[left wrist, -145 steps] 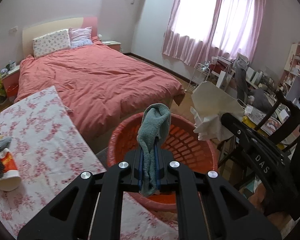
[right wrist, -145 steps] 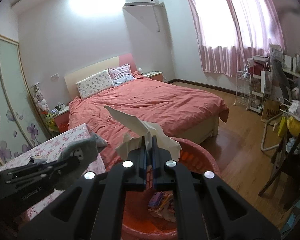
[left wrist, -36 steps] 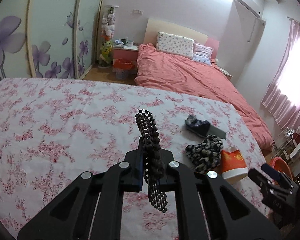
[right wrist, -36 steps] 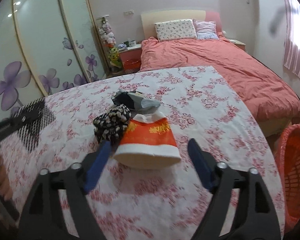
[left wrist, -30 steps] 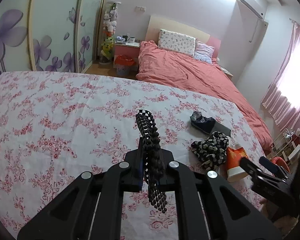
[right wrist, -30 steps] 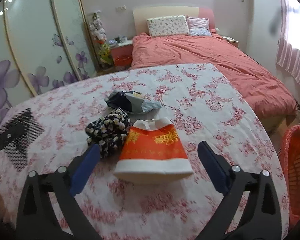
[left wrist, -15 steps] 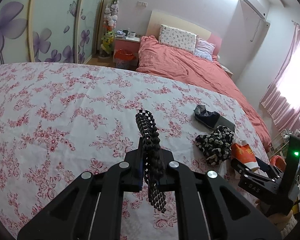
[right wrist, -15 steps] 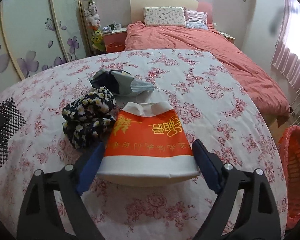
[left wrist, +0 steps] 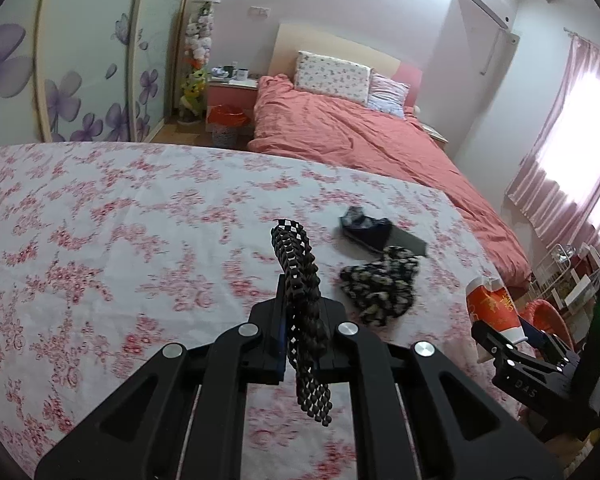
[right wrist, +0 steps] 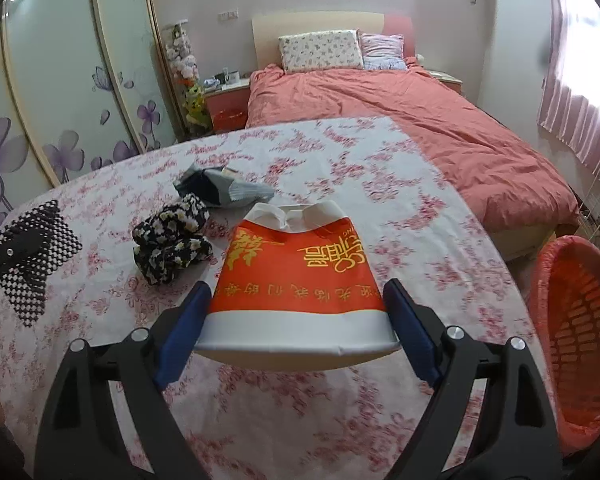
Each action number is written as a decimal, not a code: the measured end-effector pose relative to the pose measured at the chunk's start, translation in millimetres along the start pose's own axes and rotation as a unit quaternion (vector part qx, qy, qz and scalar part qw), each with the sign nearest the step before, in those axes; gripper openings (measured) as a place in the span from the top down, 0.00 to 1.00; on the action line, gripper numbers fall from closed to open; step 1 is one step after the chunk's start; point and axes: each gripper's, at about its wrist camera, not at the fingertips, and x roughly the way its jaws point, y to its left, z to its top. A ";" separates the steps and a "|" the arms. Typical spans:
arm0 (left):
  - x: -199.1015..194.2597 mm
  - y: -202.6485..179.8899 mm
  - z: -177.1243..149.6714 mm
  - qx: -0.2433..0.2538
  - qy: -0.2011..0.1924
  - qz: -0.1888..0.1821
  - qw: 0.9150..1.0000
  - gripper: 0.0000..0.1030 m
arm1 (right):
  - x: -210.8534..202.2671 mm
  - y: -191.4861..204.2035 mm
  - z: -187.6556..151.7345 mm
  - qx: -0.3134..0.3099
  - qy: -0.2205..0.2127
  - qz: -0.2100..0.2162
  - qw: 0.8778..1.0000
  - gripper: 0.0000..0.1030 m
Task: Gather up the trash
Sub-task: 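Carry the paper bag and beaded strap over the orange basket and open both tools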
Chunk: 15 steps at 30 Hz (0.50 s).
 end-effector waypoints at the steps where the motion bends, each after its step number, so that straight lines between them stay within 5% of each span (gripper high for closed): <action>1: -0.5 -4.1 -0.6 0.002 0.000 -0.002 1.000 0.92 | -3.7 -2.1 0.3 0.000 -0.004 -0.001 1.000 0.18; 15: -8.4 -81.2 -7.2 0.051 -0.005 -0.047 0.998 0.92 | -59.4 -52.0 -7.4 0.024 -0.050 -0.017 0.998 0.18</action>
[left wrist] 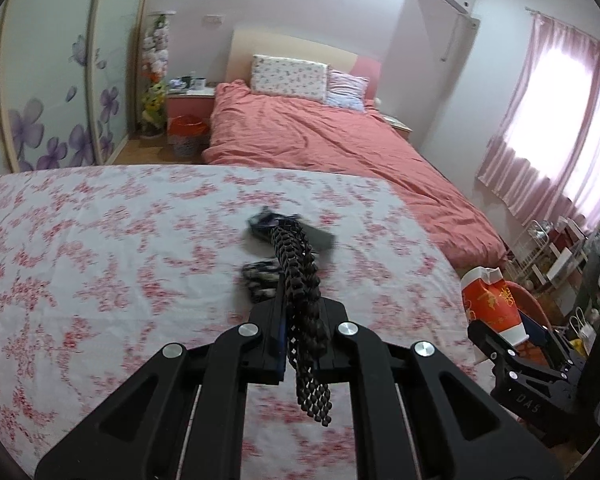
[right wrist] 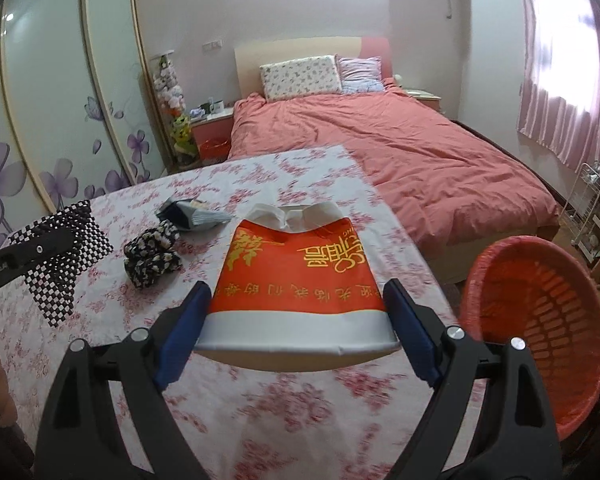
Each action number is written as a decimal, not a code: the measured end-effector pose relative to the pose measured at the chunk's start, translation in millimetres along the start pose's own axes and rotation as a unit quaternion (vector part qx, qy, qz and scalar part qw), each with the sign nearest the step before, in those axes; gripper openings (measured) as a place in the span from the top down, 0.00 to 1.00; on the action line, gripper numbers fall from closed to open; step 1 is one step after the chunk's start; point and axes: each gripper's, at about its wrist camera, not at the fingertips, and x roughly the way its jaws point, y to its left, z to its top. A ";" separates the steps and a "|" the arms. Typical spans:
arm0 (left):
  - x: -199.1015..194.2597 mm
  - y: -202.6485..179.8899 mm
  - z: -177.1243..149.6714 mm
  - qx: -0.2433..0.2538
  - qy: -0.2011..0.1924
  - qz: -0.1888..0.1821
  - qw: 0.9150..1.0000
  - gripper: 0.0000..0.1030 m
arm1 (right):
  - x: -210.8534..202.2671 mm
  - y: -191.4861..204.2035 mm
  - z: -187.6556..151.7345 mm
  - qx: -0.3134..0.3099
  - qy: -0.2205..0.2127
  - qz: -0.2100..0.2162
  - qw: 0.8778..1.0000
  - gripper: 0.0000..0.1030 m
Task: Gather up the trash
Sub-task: 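Carry the paper bag and beaded strap over the orange basket and open both tools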
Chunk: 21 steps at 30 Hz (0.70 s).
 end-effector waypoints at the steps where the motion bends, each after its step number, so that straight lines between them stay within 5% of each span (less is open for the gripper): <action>1: 0.2 -4.5 0.5 0.003 0.000 -0.004 1.000 0.92 | -4.2 -5.0 -0.4 0.003 -0.003 -0.002 1.000 0.18; 21: 13.1 -153.0 -17.1 0.082 0.008 -0.142 0.986 0.92 | -86.8 -127.9 -17.2 0.071 -0.080 -0.077 0.991 0.17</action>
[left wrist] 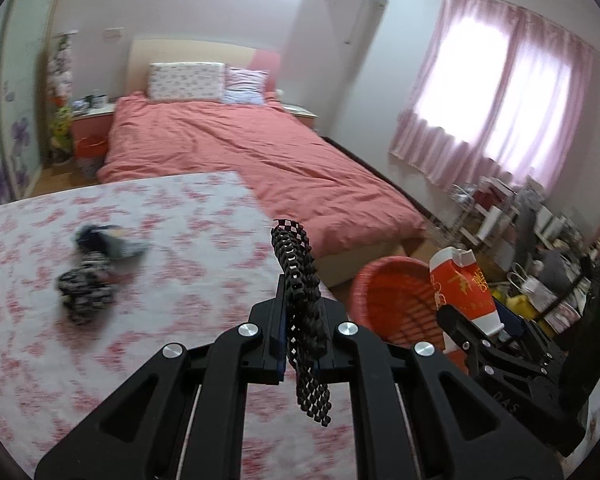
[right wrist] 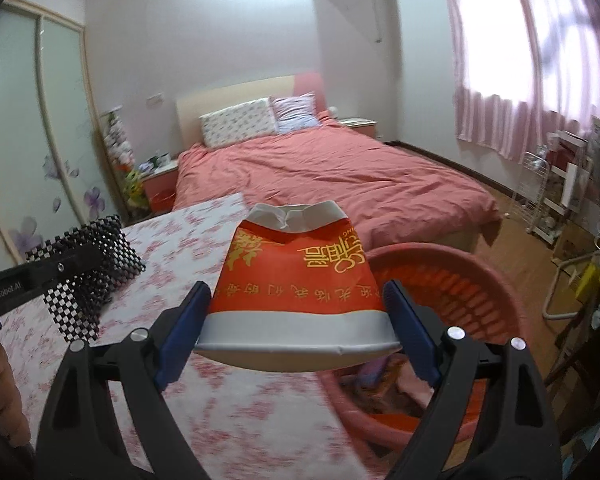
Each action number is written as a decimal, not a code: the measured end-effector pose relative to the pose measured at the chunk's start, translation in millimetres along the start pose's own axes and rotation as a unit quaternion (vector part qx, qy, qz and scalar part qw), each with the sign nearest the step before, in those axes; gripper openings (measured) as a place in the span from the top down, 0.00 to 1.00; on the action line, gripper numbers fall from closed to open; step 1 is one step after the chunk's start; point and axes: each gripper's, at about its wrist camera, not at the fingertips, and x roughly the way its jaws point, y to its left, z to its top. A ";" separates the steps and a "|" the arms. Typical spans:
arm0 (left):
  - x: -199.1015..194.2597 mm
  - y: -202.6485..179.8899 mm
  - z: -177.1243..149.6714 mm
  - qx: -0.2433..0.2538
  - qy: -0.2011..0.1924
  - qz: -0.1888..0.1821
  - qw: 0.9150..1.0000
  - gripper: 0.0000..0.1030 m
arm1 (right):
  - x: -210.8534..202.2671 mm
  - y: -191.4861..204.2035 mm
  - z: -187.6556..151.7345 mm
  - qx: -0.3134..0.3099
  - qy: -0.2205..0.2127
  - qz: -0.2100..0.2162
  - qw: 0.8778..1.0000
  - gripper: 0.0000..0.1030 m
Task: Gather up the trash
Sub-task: 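Carry the paper bag and beaded strap over the orange basket and open both tools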
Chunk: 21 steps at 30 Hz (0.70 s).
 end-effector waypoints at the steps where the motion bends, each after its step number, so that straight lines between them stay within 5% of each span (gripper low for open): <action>1: 4.0 -6.5 0.1 0.004 0.002 -0.007 1.000 0.92 | -2.2 -9.2 0.4 0.005 -0.003 -0.006 1.000 0.17; 11: 52.3 -78.4 -2.2 0.040 0.029 -0.078 0.996 0.92 | -2.0 -87.2 -1.7 0.049 -0.009 -0.053 0.997 0.17; 21: 78.6 -120.3 -12.9 0.057 0.055 -0.111 0.991 0.92 | -0.5 -136.4 -1.9 0.086 -0.018 -0.067 0.994 0.17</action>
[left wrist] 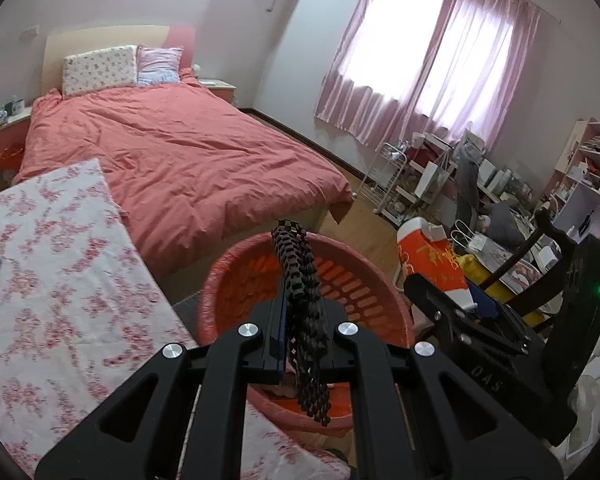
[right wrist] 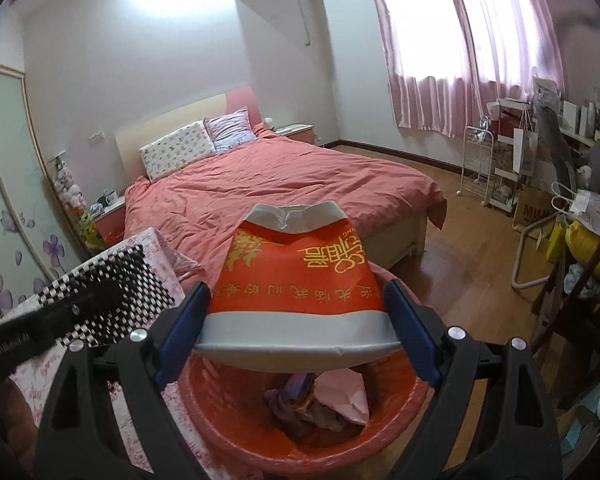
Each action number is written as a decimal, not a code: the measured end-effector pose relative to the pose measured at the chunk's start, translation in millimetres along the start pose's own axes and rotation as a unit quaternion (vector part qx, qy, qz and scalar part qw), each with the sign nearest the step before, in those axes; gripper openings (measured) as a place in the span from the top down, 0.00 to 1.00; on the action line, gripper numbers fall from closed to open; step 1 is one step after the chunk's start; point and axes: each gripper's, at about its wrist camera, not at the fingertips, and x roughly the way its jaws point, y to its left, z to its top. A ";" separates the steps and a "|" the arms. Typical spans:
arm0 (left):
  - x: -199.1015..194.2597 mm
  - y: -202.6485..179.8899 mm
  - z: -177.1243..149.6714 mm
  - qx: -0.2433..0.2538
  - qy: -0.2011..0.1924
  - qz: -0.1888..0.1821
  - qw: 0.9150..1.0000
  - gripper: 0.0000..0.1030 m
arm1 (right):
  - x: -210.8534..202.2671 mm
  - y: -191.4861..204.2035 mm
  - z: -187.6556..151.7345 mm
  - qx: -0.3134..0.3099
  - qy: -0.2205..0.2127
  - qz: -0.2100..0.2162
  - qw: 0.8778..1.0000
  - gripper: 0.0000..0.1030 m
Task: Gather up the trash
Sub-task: 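Carry the paper bag and beaded strap over the orange basket and open both tools, then move the left tool back to the bed and grasp the black floral cloth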
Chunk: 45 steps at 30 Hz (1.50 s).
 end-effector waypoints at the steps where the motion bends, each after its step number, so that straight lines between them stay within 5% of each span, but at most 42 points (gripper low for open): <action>1: 4.5 -2.7 -0.5 0.000 0.003 -0.002 1.000 0.92 | 1.4 -4.2 1.5 0.005 0.000 0.001 1.000 0.17; 11: 34.2 -6.8 -5.6 -0.009 0.042 -0.003 0.999 0.91 | 23.9 -30.3 12.6 0.042 0.011 0.022 0.999 0.15; 14: 42.0 -2.2 -8.9 -0.019 0.056 0.000 0.998 0.74 | 32.7 -33.9 12.0 0.051 0.021 0.032 0.998 0.13; 16: 42.2 1.5 -10.3 -0.024 0.054 0.010 0.998 0.52 | 36.8 -36.4 10.5 0.059 0.025 0.033 0.997 0.09; 29: 6.7 61.9 -22.5 -0.036 0.051 0.122 0.991 0.42 | 29.4 -21.0 6.1 0.033 0.023 0.009 0.999 0.09; 37: -35.9 124.2 -30.5 -0.056 0.036 0.221 0.973 0.28 | 26.3 29.9 -0.2 -0.025 0.025 0.019 0.999 0.09; 45: -104.8 205.2 -38.2 -0.094 -0.010 0.330 0.939 0.28 | 32.2 85.4 -18.8 -0.087 0.038 0.033 0.995 0.09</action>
